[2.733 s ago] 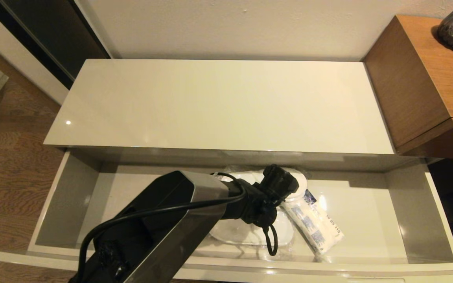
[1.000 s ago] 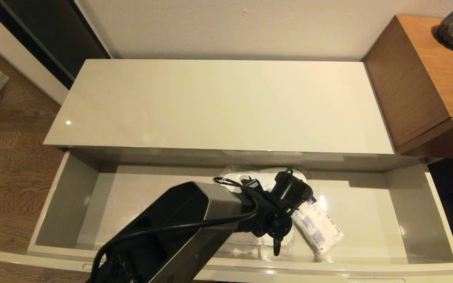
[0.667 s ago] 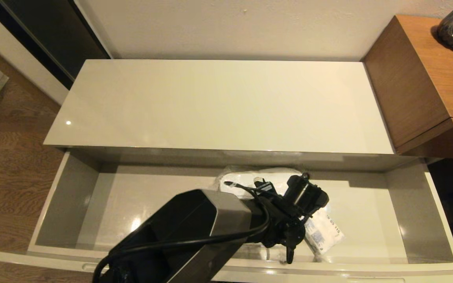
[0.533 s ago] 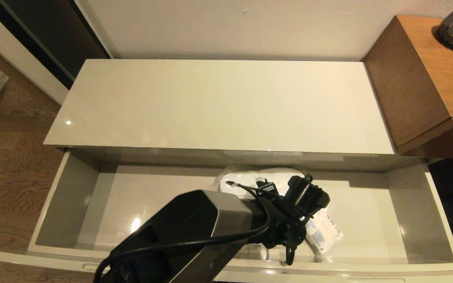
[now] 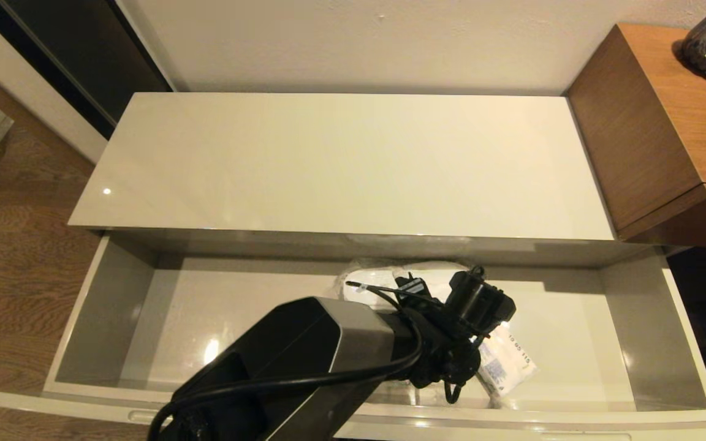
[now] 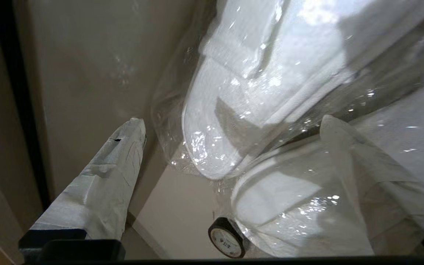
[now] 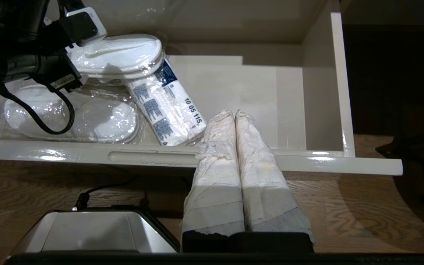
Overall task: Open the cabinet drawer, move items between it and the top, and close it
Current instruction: Take out the disposable slippers from the drawer
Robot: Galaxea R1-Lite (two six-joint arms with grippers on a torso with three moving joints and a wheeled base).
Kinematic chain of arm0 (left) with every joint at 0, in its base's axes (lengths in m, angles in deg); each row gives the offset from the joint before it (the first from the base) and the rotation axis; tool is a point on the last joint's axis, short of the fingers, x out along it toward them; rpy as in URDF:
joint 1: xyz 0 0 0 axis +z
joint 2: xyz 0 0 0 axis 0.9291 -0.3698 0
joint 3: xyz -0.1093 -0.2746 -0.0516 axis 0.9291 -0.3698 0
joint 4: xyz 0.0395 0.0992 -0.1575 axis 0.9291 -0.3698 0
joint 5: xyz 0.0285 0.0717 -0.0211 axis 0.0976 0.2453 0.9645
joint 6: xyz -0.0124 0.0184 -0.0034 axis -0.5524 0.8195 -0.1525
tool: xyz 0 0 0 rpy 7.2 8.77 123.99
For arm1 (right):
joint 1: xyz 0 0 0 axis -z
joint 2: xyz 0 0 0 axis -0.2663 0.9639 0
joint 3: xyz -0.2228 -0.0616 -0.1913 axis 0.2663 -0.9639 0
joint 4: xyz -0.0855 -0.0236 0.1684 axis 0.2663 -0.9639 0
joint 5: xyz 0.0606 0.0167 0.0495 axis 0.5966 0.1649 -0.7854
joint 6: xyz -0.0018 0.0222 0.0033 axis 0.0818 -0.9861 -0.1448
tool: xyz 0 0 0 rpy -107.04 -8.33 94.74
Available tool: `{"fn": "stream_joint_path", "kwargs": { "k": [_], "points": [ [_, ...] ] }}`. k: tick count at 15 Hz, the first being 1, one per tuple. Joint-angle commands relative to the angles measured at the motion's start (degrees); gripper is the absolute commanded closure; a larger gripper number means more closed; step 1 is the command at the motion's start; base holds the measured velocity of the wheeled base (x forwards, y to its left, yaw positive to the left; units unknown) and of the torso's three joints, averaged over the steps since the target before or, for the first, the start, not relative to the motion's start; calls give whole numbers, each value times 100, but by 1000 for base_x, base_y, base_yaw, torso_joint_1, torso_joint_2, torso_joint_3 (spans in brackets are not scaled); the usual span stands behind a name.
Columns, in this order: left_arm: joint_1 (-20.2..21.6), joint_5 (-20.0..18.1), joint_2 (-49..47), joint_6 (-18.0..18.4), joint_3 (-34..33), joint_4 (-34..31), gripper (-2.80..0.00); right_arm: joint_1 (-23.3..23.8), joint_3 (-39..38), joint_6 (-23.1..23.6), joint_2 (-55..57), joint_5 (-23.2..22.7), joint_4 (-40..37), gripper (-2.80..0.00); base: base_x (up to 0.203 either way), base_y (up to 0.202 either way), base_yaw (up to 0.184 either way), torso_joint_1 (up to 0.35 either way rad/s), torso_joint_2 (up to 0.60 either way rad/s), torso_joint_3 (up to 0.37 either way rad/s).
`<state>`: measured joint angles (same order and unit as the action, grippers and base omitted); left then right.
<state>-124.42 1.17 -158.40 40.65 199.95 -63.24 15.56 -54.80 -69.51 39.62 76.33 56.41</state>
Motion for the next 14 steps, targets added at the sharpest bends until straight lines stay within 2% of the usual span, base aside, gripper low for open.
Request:
{"fn": "stream_joint_path", "kwargs": {
  "k": [1,3,5,14],
  "points": [
    [53,-98,-21,16,-5,-28,-280,-2,0,1,0,-4,2,0,0,0,0,0,0,0],
    [101,-477,-21,25,2,-254,-280,-2,0,1,6,-4,2,0,0,0,0,0,0,0],
    [146,-1012,-6,33,10,-425,-280,-2,-6,1,0,-4,2,0,0,0,0,0,0,0],
    [174,-1197,-12,31,11,-463,-280,-2,0,1,0,-4,2,0,0,0,0,0,0,0]
  ]
}}
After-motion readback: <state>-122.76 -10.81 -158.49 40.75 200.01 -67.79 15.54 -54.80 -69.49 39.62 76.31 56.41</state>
